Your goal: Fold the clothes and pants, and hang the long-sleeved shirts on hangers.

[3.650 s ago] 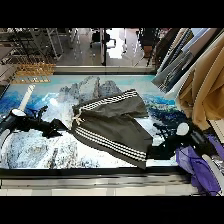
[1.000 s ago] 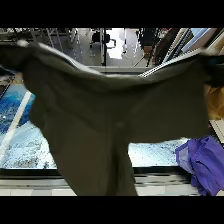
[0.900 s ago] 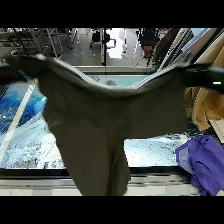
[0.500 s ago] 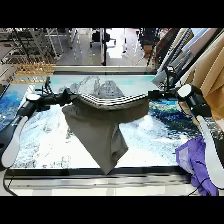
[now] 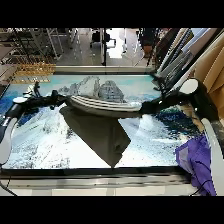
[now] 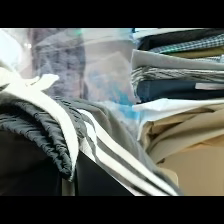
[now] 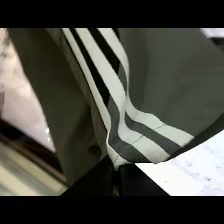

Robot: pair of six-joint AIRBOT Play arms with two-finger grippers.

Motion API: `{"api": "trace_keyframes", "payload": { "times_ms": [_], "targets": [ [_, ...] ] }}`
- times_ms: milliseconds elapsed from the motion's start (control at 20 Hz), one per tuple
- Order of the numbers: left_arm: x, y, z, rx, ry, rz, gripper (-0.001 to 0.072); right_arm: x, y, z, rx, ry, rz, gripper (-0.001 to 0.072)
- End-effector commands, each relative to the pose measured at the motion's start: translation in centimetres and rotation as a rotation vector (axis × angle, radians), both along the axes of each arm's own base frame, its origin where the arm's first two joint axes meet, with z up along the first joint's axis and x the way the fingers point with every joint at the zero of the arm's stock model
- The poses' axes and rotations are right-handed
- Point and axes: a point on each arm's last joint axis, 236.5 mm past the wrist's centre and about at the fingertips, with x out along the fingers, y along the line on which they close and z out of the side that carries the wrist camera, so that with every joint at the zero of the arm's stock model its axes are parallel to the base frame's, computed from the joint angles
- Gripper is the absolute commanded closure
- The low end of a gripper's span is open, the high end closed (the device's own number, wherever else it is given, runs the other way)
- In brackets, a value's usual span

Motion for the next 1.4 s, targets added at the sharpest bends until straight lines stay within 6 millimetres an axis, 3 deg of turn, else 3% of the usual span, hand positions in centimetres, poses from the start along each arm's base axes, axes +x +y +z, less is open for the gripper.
{"api": "trace_keyframes", "payload": {
  "times_ms": [0, 150, 250, 300, 350, 400, 450, 500, 650, 750, 800, 900, 1000, 1150, 1250, 1300, 1350],
  "targets": [
    [-2.8, 4.0, -2.9, 0.086, 0.118, -0.029, 0.0693, -10.5, 5.8, -1.0, 0.015, 0.190, 0.275, 0.0697],
    [-5.2, 5.6, -6.4, 0.215, 0.202, -0.100, 0.0692, -18.6, 10.7, -7.6, -0.026, 0.341, 0.432, 0.0697],
    [-6.6, 5.9, -8.5, 0.258, 0.258, -0.148, 0.0692, -21.7, 12.7, -12.9, -0.071, 0.339, 0.444, 0.0696],
    [-6.9, 6.1, -9.2, 0.271, 0.275, -0.158, 0.0688, -22.0, 12.8, -15.0, -0.104, 0.318, 0.417, 0.0670],
    [-7.0, 6.3, -9.6, 0.279, 0.283, -0.162, 0.0616, -21.4, 11.8, -16.9, -0.170, 0.299, 0.354, 0.0450],
    [-7.0, 6.3, -9.6, 0.280, 0.283, -0.161, 0.0382, -20.2, 10.0, -17.9, -0.244, 0.291, 0.283, 0.0240],
    [-6.9, 6.2, -9.3, 0.274, 0.277, -0.159, 0.0164, -18.6, 8.0, -18.1, -0.299, 0.281, 0.201, 0.0200],
    [-6.9, 6.3, -8.9, 0.276, 0.270, -0.156, 0.0119, -17.0, 6.4, -17.8, -0.313, 0.270, 0.123, 0.0195],
    [-6.6, 7.5, -6.5, 0.291, 0.224, -0.125, 0.0120, -14.6, 3.5, -17.1, -0.191, 0.324, -0.195, 0.0176],
    [-6.5, 8.5, -4.0, 0.309, 0.177, -0.099, 0.0130, -14.9, 4.8, -17.9, 0.000, 0.416, -0.372, 0.0097],
    [-6.6, 8.7, -2.5, 0.318, 0.153, -0.091, 0.0129, -14.8, 6.0, -18.2, 0.090, 0.432, -0.411, 0.0044],
    [-6.9, 8.5, 0.0, 0.333, 0.109, -0.091, 0.0130, -14.0, 8.8, -18.1, 0.269, 0.426, -0.481, 0.0008],
    [-7.5, 7.5, 1.6, 0.340, 0.087, -0.118, 0.0130, -13.3, 10.7, -17.9, 0.366, 0.418, -0.522, 0.0002],
    [-8.6, 5.4, 2.1, 0.331, 0.095, -0.187, 0.0130, -13.4, 12.1, -20.1, 0.336, 0.416, -0.567, 0.0021],
    [-9.7, 3.4, 2.0, 0.317, 0.114, -0.258, 0.0130, -13.2, 12.0, -22.2, 0.295, 0.419, -0.630, 0.0149],
    [-10.2, 2.4, 2.0, 0.312, 0.122, -0.292, 0.0130, -13.2, 11.9, -22.9, 0.281, 0.424, -0.637, 0.0156],
    [-10.8, 1.3, 1.9, 0.307, 0.130, -0.332, 0.0130, -13.2, 11.6, -23.1, 0.267, 0.413, -0.627, 0.0358]
  ]
}}
